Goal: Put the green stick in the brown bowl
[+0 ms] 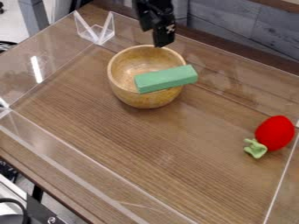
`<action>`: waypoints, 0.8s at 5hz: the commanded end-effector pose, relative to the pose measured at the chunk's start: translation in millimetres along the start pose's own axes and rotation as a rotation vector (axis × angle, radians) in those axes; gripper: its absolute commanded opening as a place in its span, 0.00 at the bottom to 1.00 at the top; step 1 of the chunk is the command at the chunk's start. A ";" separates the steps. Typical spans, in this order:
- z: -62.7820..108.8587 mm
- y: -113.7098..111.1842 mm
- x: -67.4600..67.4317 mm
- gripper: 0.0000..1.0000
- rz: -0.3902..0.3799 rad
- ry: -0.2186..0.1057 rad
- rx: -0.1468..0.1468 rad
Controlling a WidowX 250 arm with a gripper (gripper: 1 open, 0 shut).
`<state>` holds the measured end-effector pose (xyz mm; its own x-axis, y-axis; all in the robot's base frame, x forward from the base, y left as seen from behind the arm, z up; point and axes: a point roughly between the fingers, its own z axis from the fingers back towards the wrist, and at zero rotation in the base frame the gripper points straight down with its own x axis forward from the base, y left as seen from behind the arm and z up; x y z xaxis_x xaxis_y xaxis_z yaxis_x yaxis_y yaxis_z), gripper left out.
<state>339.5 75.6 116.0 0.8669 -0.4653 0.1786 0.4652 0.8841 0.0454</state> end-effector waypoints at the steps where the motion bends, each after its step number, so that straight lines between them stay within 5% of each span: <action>1: 17.6 8.8 6.1 1.00 -0.013 -0.041 0.043; 2: 24.5 15.5 21.5 1.00 -0.057 -0.051 0.037; 3: 24.0 13.3 32.3 0.00 -0.098 -0.037 0.014; 4: 5.9 1.7 26.1 1.00 -0.142 -0.023 -0.011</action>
